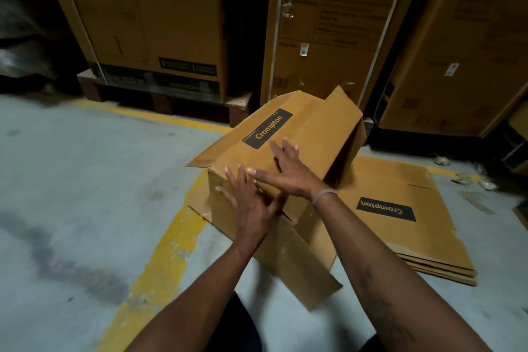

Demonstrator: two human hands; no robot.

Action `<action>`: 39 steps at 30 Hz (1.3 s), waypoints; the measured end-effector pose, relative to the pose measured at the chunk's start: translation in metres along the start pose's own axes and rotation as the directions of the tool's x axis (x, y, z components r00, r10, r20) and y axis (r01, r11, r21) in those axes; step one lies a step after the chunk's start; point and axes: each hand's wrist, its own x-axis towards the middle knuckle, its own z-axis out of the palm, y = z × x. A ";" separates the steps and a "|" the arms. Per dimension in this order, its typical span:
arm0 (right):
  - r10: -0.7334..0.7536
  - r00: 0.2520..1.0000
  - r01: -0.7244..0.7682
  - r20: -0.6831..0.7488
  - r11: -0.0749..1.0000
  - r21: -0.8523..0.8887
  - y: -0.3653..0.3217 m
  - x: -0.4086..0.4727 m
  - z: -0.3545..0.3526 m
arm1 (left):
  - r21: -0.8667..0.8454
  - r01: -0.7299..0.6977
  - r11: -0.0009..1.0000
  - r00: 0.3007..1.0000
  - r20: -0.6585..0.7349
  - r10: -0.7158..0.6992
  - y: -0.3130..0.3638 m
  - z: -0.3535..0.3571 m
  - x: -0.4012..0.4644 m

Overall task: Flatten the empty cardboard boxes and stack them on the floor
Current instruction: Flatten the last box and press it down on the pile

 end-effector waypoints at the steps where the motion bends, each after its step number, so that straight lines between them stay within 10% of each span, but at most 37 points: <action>1: 0.033 0.996 -0.027 0.082 0.997 -0.077 0.003 0.003 0.008 | -0.026 0.067 0.997 0.998 -0.011 -0.067 -0.015 -0.004 0.000; 9: 0.083 0.993 -0.033 0.083 0.878 -0.477 0.034 0.022 0.057 | -0.298 0.467 0.833 0.868 -0.023 -0.495 -0.111 -0.048 0.027; 15: 0.067 0.992 -0.001 0.107 0.851 -0.526 0.061 0.025 0.036 | -0.475 0.618 0.627 0.785 0.424 -0.452 -0.124 -0.050 0.084; 33: 0.026 0.978 0.077 0.206 0.876 -0.477 0.093 0.044 0.024 | -0.645 0.753 0.133 0.586 0.563 -0.583 -0.099 -0.012 0.166; 36: 0.023 0.981 0.075 0.192 0.872 -0.485 0.097 0.051 0.022 | -0.788 0.544 0.288 0.727 0.271 -0.631 -0.110 -0.029 0.171; 39: 0.063 0.982 0.036 0.180 0.865 -0.501 0.092 0.062 0.024 | -0.595 0.555 0.581 0.647 -0.131 -0.752 -0.147 -0.058 0.161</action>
